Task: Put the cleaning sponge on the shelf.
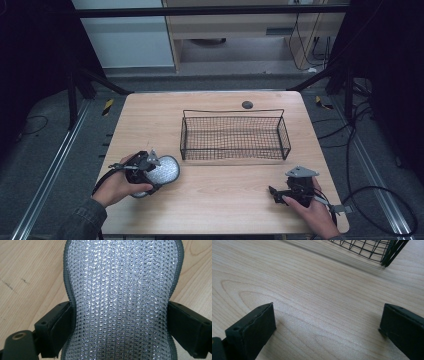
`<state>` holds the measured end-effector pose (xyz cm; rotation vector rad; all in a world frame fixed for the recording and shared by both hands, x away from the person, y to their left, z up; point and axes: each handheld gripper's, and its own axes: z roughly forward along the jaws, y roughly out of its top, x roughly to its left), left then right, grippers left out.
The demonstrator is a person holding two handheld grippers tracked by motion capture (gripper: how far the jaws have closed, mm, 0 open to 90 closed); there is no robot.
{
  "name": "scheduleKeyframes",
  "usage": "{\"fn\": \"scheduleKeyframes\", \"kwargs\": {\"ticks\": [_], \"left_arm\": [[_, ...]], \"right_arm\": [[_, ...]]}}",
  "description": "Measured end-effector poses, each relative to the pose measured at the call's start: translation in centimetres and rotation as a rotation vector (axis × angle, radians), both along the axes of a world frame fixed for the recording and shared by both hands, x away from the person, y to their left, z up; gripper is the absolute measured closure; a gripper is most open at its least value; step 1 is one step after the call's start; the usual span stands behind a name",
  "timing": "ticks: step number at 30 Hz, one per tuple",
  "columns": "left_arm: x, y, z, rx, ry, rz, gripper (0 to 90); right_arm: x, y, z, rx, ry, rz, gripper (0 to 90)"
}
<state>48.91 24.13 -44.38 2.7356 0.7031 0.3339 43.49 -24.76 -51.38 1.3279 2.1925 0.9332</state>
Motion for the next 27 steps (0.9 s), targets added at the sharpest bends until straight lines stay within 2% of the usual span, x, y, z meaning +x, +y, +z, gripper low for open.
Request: {"fn": "scheduleKeyframes", "kwargs": {"ticks": [7, 16, 27], "left_arm": [[-0.5, -0.1, 0.9, -0.009, -0.012, -0.022, 10.2], [-1.4, -0.4, 3.1, -0.009, -0.052, -0.066, 10.3], [-1.4, -1.0, 5.3, 0.000, -0.084, -0.096, 11.3]], "right_arm": [[0.0, 0.0, 0.0, 0.000, 0.000, 0.002, 0.3], [0.0, 0.0, 0.0, 0.000, 0.000, 0.001, 0.3], [0.0, 0.0, 0.0, 0.000, 0.000, 0.002, 0.3]]}}
